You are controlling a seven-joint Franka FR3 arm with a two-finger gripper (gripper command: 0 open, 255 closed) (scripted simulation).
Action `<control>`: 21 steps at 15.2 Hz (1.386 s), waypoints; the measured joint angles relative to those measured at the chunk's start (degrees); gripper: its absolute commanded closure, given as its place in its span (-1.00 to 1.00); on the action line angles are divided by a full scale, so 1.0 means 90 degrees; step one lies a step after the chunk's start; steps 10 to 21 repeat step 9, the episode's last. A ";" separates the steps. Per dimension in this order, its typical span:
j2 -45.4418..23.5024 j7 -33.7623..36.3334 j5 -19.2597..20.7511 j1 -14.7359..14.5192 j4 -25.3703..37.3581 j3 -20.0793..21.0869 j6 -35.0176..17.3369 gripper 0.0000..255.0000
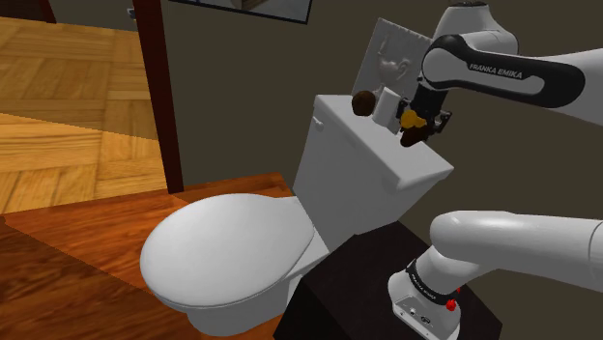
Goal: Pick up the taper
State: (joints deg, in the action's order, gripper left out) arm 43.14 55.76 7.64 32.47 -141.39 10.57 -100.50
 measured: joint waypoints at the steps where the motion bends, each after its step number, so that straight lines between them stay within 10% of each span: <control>1: 0.0002 -0.0018 0.0000 0.0003 0.0086 -0.0005 0.0086 1.00; 21: -0.0076 -0.0143 0.0017 0.0039 0.0776 -0.0031 0.0686 1.00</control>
